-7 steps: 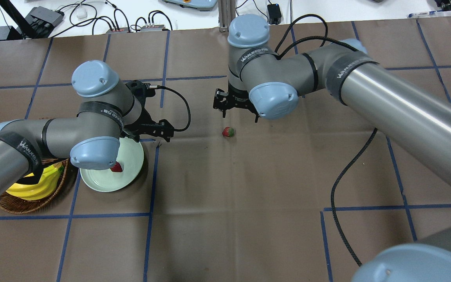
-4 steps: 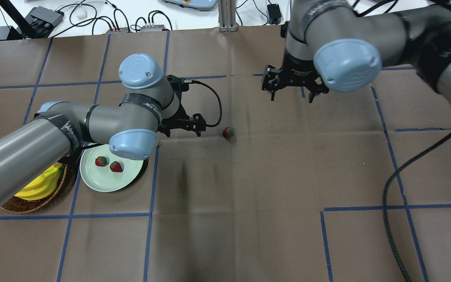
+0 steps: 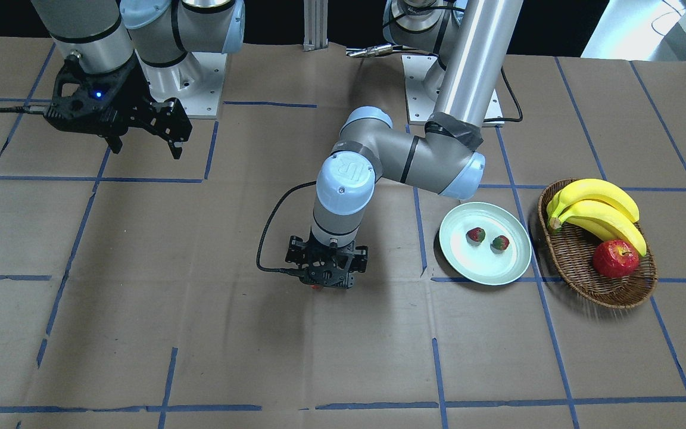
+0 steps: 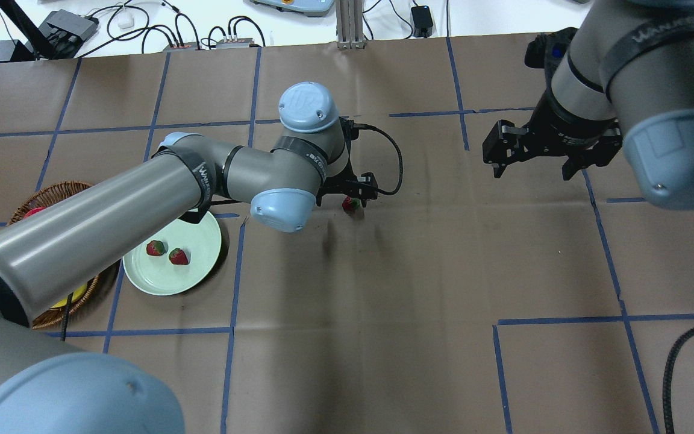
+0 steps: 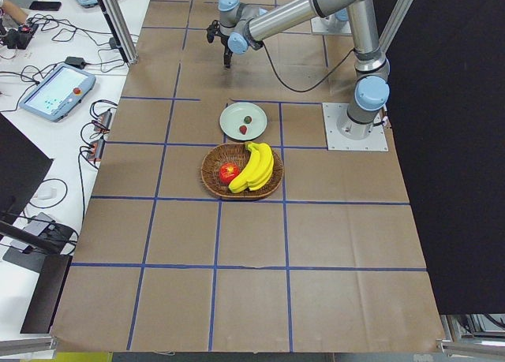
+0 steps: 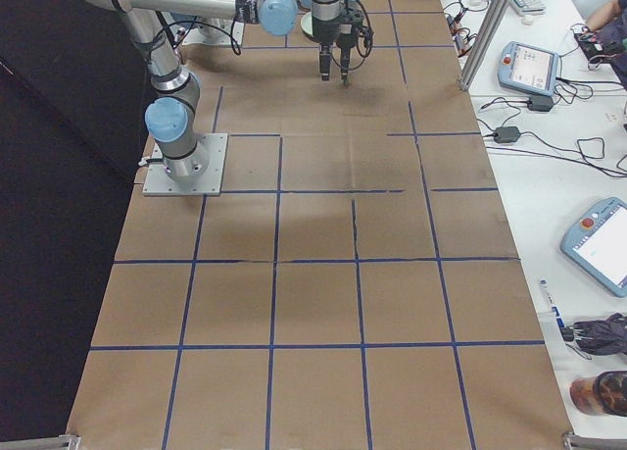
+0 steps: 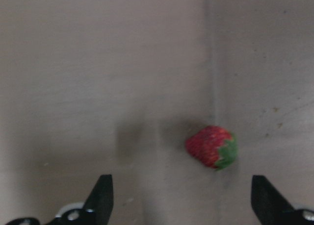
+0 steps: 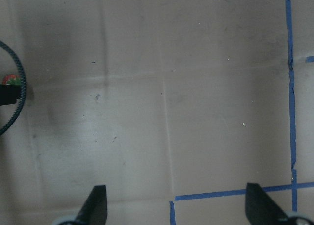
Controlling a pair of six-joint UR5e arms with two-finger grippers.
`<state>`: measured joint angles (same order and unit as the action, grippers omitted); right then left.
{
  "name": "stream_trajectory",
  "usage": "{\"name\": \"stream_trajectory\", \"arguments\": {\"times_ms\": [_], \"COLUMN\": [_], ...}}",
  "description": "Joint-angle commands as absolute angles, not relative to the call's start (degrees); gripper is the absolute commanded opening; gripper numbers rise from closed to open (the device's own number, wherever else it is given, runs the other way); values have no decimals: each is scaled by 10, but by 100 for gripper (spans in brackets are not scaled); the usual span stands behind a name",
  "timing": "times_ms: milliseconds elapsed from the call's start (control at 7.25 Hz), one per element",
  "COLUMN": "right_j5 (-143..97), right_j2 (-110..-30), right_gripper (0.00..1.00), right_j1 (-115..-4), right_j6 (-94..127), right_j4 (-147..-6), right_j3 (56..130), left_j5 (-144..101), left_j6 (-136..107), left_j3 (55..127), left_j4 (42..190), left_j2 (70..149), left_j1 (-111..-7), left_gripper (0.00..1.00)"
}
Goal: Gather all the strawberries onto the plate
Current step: 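Reach and grasp the middle strawberry with the left gripper while the right withdraws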
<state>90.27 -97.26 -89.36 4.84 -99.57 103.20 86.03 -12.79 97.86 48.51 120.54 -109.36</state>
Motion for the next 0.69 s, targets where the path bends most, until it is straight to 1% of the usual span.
{"name": "stream_trajectory", "arguments": {"times_ms": [0, 138, 276, 414, 552], "right_j5": [900, 898, 901, 903, 904], "right_j2": [-979, -950, -931, -926, -926], "right_gripper": [100, 100, 100, 100, 100], "right_j1": [-894, -893, -893, -893, -893], "right_j6": [50, 51, 50, 50, 50], "right_j4": [-963, -946, -918, -914, -911], "right_j3": [1007, 970, 929, 924, 926], "left_j5": [853, 853, 853, 853, 853], "left_j6": [-130, -131, -130, -131, -131], "left_j3": [969, 969, 969, 967, 960], "left_j4": [483, 476, 472, 469, 469], "left_j2": [1231, 1239, 1239, 1239, 1239], "left_j1": [-1100, -1100, -1100, -1100, -1099], "left_gripper": [91, 92, 80, 44, 24]}}
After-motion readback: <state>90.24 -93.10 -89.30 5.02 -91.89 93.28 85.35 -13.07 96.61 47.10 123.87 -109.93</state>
